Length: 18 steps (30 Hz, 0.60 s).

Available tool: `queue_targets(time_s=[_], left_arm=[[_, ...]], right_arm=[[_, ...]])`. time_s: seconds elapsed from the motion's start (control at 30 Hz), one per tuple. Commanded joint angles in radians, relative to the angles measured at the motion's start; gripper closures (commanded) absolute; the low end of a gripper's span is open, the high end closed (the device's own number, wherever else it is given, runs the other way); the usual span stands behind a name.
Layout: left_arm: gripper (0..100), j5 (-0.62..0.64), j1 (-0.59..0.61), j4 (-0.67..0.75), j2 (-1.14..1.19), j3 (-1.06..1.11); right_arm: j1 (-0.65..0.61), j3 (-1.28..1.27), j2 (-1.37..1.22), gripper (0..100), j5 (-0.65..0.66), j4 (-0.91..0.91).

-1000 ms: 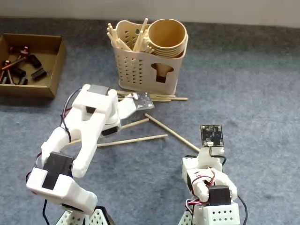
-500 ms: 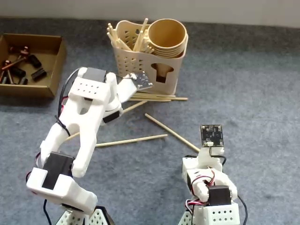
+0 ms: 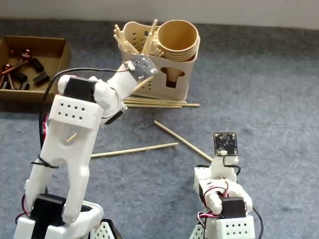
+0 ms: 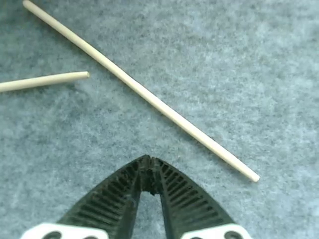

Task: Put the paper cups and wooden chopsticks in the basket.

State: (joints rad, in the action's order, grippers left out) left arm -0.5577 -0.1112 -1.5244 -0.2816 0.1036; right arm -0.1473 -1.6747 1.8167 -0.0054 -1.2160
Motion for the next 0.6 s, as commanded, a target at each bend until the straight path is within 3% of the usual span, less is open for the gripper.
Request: queue_targets(time_s=[0.0,0.37,0.57], left_arm=[[99,0.078,-0.019,0.063,-0.067,-0.031],[99,0.305,-0.022,0.347,-0.180,-0.042],[99,0.489,-0.019,0.552,-0.202,-0.039]], right_arm=[[0.010,-0.102,0.005,99.3,0.012,-0.004],[0.010,-0.102,0.005,99.3,0.012,-0.004],[0.010,-0.102,0.005,99.3,0.012,-0.004]])
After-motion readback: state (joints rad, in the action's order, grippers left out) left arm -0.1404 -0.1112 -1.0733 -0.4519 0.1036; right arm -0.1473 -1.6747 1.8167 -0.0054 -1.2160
